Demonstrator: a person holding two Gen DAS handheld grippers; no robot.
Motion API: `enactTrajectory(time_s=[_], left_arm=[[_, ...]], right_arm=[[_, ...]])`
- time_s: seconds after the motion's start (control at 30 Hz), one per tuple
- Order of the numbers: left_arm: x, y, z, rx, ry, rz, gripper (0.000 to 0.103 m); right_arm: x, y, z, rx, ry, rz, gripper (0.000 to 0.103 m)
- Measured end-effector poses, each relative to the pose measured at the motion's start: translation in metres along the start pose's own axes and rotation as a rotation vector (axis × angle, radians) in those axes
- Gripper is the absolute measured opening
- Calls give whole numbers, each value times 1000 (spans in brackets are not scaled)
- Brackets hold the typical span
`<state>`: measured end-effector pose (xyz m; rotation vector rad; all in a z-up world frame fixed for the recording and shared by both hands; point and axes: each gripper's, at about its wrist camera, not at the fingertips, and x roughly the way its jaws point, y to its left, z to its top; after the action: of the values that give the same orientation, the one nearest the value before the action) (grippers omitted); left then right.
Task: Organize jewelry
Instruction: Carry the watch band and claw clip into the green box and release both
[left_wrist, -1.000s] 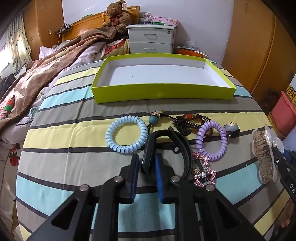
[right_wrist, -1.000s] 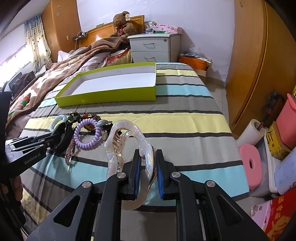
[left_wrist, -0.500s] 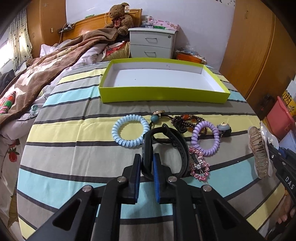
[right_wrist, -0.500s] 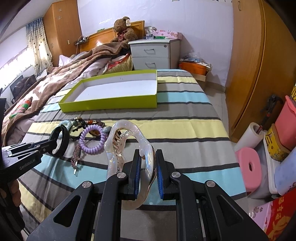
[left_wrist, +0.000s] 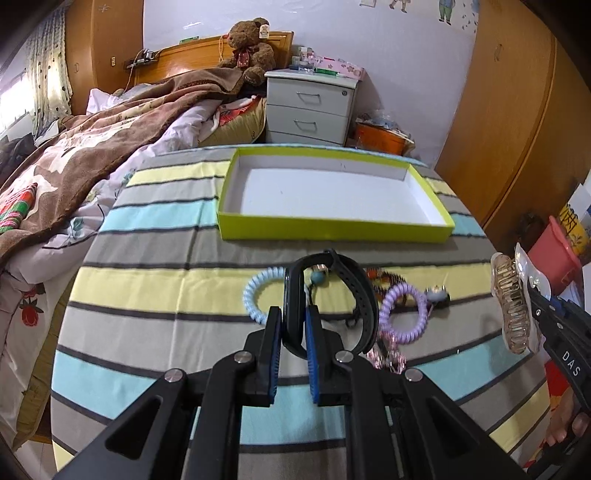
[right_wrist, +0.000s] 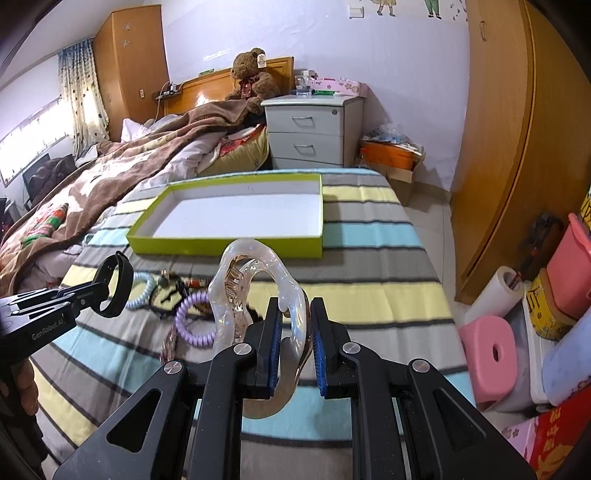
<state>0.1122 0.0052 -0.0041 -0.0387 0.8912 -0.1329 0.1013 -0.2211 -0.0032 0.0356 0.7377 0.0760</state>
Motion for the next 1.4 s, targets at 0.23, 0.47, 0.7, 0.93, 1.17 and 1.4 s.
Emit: enactTrajectory(time_s=[0.23,0.47,0.7,0.93,1.17,1.4], left_arm=[[5,6,30,-6,-24,-11,13],[20,10,63,-12,-39,-25,13],[43,15,89,-33,-30,-29,13],[74,19,105,-36,0,-16,13],[108,22,116,-41,43,-7,13],[131,20,120,-43,79,0,13]], right_arm=[[15,6,37,-11,-28,2,16],[42,7,67,-13,-17,-1,16],[74,2,87,-16,12,-13,16],[109,-1,99,-20,52,-24,16],[147,-3,107,-26,112,-29,16],[171,-6,110,-25,152,-39,16]])
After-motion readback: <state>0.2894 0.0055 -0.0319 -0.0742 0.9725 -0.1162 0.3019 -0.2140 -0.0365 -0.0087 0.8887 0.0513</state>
